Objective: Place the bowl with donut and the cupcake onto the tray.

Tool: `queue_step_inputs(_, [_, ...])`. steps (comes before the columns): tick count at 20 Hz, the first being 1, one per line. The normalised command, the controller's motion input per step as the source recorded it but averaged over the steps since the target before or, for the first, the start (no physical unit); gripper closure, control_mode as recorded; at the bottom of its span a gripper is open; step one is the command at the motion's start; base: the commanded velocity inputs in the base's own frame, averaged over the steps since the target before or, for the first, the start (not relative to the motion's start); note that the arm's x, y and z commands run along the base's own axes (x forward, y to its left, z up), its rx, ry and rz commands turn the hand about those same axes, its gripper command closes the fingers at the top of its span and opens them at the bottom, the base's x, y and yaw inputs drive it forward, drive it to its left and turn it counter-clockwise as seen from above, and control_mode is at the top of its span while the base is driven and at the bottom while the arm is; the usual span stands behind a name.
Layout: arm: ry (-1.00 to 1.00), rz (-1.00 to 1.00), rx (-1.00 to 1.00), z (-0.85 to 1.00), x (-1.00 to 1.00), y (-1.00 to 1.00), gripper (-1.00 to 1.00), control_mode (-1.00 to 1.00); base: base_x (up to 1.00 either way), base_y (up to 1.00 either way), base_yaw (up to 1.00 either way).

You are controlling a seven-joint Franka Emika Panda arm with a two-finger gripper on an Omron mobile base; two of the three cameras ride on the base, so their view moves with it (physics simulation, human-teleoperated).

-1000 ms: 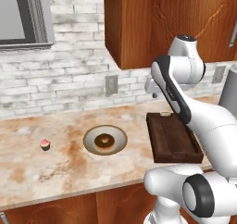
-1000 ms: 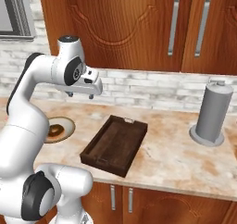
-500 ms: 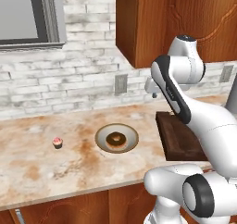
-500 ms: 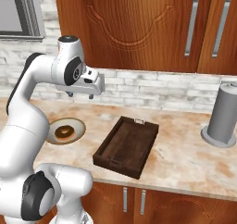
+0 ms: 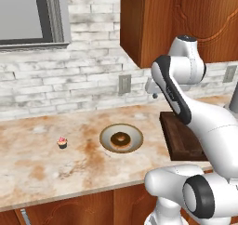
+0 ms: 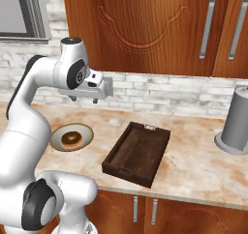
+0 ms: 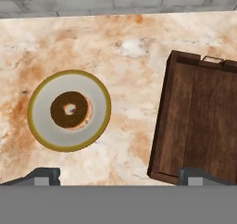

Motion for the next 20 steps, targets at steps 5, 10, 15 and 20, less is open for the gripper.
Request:
queue_step_inputs(5, [0.00,0.00,0.00,0.00,0.00,0.00,-1.00,1.00,0.00,0.00,0.00])
queue_step_inputs(10, [0.00,0.00,0.00,-0.07,0.00,0.02,-1.00,-1.00,0.00,0.00,0.00])
queue_step_inputs(15, [0.02,0.00,0.00,-0.31,0.00,0.17,-1.00,-1.00,0.00,0.00,0.00])
queue_step_inputs(20, [0.09,-0.01,0.02,-0.40,0.00,0.18,-1.00,-1.00,0.00,0.00,0.00])
